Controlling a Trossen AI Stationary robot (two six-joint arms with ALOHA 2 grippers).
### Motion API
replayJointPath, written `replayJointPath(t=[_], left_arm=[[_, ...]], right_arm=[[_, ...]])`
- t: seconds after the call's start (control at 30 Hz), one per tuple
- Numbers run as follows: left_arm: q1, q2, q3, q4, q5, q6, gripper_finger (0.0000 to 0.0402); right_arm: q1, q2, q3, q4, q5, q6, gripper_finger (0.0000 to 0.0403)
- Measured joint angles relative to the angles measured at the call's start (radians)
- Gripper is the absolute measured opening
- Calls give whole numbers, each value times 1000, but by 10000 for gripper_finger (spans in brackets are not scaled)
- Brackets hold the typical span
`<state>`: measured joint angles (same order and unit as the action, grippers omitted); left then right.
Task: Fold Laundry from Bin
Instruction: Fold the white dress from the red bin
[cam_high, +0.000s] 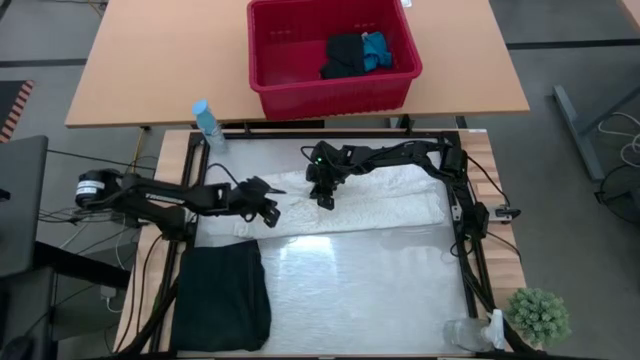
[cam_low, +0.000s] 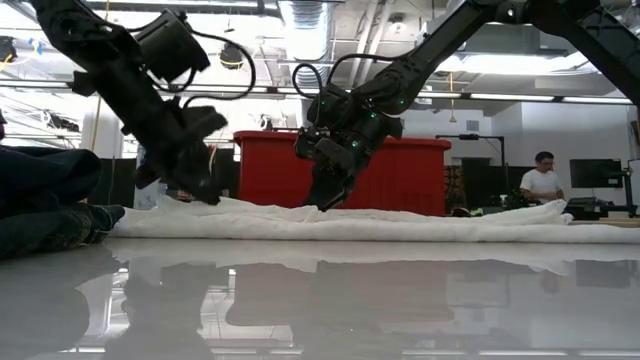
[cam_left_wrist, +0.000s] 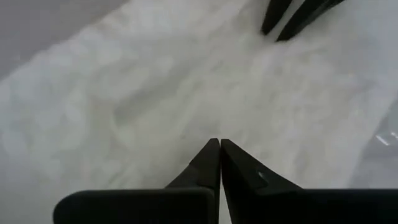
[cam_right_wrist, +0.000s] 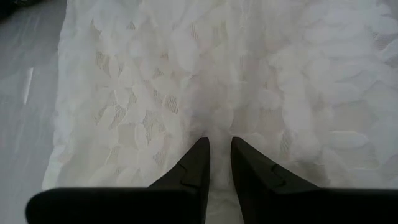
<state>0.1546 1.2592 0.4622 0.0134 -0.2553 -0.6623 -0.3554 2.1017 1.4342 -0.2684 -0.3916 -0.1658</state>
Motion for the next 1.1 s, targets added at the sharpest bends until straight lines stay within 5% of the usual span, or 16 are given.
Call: replayJointPath(t=[0.37,0.77,1.1], left_arm=[[-28,168,-2,5,63,-25,0],[-28,178,-5,4,75,-30,0],[-28,179,-7,6,98,5,0]], right_arm=[[-7,0,18,-16,-5,1,91],[-15,-89,22,18,-55,94,91],[61,-54,23,178,97,161,65]])
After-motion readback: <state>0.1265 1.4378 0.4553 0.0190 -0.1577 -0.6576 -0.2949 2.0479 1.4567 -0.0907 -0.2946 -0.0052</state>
